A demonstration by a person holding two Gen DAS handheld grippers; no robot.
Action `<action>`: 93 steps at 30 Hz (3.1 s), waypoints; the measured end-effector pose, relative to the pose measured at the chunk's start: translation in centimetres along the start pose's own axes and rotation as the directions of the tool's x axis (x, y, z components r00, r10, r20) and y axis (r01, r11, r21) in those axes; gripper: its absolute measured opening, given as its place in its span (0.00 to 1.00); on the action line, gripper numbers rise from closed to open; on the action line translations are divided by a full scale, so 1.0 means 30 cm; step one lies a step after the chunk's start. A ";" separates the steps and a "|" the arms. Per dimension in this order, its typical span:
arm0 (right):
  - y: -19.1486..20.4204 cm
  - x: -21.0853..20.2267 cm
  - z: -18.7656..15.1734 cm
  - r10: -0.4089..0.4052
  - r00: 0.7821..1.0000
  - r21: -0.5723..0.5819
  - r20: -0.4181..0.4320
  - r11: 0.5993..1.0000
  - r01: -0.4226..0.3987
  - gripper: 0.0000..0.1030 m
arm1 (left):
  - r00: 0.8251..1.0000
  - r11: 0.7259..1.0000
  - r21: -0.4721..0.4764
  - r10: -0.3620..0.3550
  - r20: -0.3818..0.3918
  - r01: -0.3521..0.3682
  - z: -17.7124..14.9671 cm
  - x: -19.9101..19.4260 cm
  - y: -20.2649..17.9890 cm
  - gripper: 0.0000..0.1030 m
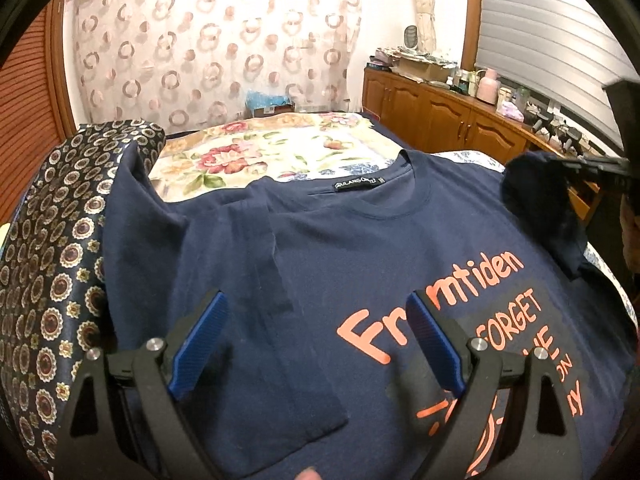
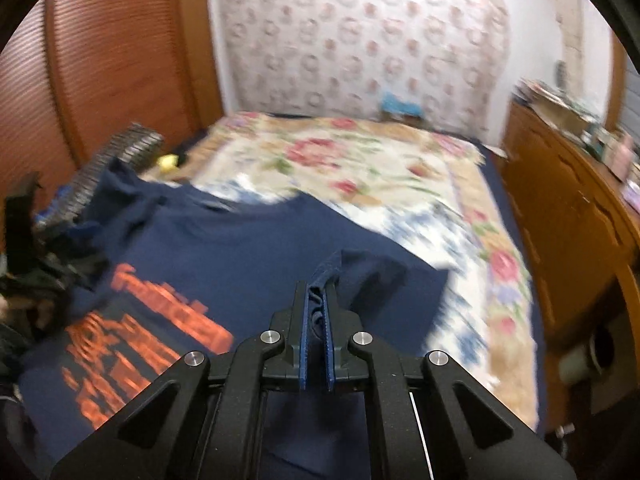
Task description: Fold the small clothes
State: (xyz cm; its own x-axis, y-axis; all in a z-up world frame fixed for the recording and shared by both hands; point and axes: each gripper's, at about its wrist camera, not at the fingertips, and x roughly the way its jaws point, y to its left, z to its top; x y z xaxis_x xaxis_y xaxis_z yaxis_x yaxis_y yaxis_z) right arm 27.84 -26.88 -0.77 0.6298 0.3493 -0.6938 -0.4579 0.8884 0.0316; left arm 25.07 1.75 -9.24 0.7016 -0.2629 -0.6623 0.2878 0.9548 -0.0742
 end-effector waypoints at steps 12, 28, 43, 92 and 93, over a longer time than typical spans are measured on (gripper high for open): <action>0.038 0.045 0.076 0.030 0.999 0.026 0.014 0.999 -0.031 0.36 | 1.000 0.999 -0.040 -0.021 0.000 0.021 -0.010 -0.005 0.037 0.88; -0.153 0.187 -0.152 -0.170 0.970 0.026 -0.171 0.984 0.177 0.48 | 0.999 0.999 -0.042 0.028 0.019 -0.028 0.041 -0.074 0.067 0.88; -0.162 0.184 -0.156 -0.145 0.977 0.047 -0.156 0.987 0.154 0.50 | 0.993 0.992 -0.060 0.111 0.038 -0.109 0.210 -0.159 0.249 0.80; -0.279 0.277 -0.021 -0.171 0.965 0.035 -0.200 0.983 0.182 0.27 | 0.990 0.991 -0.021 0.136 0.047 -0.135 0.280 -0.213 0.306 0.01; -0.274 0.280 -0.019 -0.178 0.963 0.030 -0.201 0.982 0.188 0.27 | 0.989 0.990 -0.021 0.140 0.043 -0.139 0.278 -0.209 0.309 0.01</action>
State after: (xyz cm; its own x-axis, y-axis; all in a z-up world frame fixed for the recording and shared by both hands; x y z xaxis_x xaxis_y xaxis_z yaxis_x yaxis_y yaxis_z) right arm 36.54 -31.41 -7.25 0.5623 0.1184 -0.8184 -0.3125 0.9467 -0.0777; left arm 28.78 11.10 0.43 0.7622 -0.1327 -0.6337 0.1735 0.9848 0.0025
